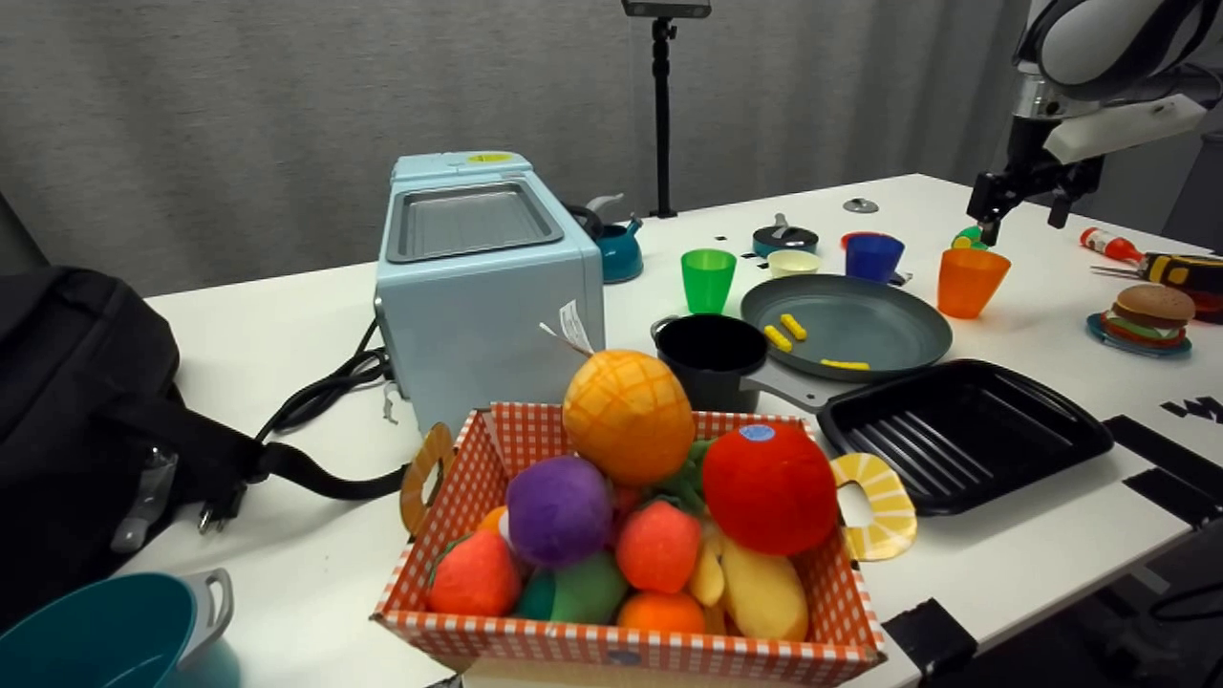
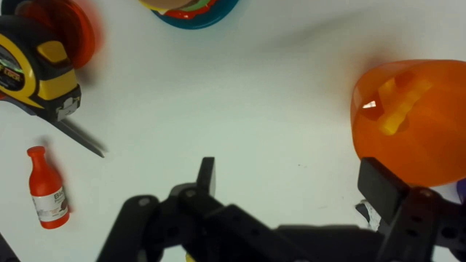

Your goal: Pour the fries out of the orange cup and onto the plate

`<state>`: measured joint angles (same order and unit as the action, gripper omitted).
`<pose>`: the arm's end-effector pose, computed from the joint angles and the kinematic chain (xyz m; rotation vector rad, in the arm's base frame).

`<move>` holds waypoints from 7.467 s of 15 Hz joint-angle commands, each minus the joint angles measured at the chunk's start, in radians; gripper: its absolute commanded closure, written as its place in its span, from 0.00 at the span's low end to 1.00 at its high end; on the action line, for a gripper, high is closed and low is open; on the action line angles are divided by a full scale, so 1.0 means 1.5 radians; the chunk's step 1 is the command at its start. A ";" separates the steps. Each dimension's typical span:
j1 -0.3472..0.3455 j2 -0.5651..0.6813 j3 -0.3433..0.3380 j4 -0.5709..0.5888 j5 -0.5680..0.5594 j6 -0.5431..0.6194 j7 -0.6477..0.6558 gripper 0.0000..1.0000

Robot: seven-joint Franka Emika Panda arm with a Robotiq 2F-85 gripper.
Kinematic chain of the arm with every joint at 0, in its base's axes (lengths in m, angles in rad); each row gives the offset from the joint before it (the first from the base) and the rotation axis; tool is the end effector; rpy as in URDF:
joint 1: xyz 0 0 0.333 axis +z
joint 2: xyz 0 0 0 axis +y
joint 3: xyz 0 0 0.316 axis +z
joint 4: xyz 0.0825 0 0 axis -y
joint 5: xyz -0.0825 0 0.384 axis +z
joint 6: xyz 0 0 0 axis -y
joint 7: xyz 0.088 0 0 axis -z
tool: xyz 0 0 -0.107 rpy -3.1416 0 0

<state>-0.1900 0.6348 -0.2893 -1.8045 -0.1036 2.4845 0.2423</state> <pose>0.5929 -0.2911 0.2107 2.7792 -0.8320 0.0533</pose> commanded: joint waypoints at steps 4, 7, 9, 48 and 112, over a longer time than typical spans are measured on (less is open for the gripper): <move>-0.001 0.049 0.025 0.078 0.023 -0.016 0.000 0.00; 0.005 0.045 0.036 0.061 0.028 -0.019 -0.005 0.00; 0.007 0.041 0.038 0.055 0.026 -0.020 -0.006 0.00; 0.017 0.029 -0.020 -0.003 0.007 -0.016 0.033 0.99; 0.667 0.220 -0.573 -0.171 0.239 1.173 -0.243 0.99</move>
<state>0.7819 0.8872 -1.0715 -2.1027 0.2034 4.2149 -0.2008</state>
